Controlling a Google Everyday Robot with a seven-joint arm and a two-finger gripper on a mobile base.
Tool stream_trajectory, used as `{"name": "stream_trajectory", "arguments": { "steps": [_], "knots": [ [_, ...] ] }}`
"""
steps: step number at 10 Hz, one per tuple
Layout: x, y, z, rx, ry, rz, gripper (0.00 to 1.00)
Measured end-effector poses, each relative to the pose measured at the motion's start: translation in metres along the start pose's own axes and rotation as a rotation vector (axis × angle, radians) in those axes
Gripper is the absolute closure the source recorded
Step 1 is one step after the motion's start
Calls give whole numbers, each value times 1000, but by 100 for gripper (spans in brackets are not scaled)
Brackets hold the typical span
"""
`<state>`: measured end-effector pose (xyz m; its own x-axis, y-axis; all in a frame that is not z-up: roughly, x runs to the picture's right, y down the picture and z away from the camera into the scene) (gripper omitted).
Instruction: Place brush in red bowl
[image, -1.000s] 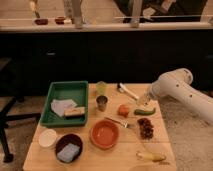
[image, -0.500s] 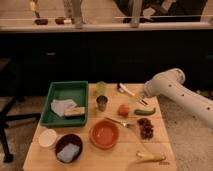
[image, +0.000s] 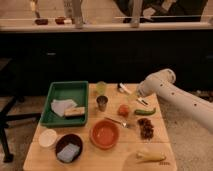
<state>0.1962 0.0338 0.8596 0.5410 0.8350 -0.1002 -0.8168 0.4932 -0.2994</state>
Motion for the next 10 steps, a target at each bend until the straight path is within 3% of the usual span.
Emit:
{"name": "stream_trajectory", "arguments": {
  "steps": [10],
  "knots": [
    [-10,-20,49,-23,54,-5,20]
  ]
}}
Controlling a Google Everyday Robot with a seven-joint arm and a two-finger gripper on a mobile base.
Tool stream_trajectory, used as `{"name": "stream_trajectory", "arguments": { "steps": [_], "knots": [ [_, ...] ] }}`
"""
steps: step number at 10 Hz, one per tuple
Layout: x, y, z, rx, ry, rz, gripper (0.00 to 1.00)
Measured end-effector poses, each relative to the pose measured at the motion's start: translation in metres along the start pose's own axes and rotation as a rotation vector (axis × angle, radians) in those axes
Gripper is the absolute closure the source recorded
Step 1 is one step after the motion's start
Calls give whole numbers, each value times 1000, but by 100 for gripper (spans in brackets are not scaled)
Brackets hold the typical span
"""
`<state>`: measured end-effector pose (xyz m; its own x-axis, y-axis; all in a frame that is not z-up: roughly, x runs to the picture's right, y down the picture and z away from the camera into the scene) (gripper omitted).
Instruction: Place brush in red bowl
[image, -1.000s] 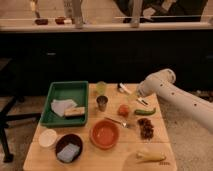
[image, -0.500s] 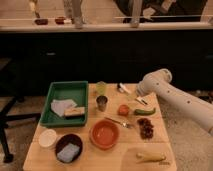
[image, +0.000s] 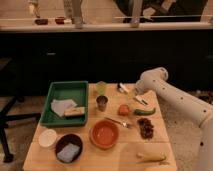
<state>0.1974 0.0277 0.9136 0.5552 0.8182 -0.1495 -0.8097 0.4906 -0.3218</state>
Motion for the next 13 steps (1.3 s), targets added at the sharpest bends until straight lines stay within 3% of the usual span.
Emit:
{"name": "stream_trajectory", "arguments": {
  "steps": [8,13],
  "knots": [
    [24,-39,33,-48,43,42,20],
    [10,-34,48,-72,54,20,20]
  ]
}}
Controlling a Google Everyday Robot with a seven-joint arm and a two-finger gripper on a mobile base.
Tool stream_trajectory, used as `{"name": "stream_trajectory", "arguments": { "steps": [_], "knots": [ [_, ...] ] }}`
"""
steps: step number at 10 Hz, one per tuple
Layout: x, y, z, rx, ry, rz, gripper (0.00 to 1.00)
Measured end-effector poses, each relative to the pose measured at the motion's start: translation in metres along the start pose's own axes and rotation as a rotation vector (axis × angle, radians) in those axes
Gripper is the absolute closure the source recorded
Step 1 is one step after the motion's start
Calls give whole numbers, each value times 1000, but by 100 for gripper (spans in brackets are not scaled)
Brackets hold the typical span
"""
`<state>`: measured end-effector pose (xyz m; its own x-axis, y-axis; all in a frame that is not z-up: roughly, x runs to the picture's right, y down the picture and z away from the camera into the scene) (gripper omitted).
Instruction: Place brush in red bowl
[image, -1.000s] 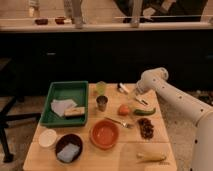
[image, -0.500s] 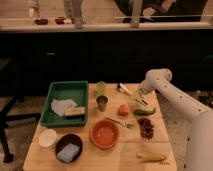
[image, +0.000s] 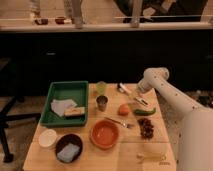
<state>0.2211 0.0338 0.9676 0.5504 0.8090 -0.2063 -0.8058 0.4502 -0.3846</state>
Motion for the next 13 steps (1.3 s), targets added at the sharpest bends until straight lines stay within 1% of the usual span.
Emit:
{"name": "stream_trajectory", "arguments": {
  "steps": [3,6,11,12,13],
  "knots": [
    [-8,7,9,-15,8,-18,20],
    [-2,7,18,-25,30,-19,20],
    [0,10,30,-42,57,-25,20],
    [1,10,32,-45,62,-25,21],
    [2,10,33,-49,63,-26,27]
  ]
}}
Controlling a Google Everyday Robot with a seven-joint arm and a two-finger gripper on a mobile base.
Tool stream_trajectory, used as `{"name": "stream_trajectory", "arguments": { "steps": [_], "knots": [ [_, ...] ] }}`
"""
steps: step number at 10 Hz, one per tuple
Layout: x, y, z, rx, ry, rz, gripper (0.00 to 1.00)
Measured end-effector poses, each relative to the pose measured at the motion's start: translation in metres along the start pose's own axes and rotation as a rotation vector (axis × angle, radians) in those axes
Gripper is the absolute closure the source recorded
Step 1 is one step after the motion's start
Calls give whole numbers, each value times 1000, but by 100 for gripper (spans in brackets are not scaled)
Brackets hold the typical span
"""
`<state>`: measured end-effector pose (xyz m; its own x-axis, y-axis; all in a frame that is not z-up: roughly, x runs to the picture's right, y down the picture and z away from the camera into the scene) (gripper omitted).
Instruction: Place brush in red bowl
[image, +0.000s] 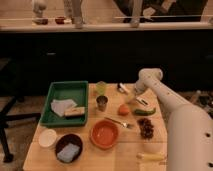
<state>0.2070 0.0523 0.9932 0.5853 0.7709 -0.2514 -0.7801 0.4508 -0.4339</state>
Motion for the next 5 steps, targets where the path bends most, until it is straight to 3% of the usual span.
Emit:
{"name": "stream_trajectory", "arguments": {
  "steps": [4,5],
  "knots": [
    [5,-5,-3,-15,-15,10,64],
    [5,-5,-6,-20,-26,14,79]
  ]
}}
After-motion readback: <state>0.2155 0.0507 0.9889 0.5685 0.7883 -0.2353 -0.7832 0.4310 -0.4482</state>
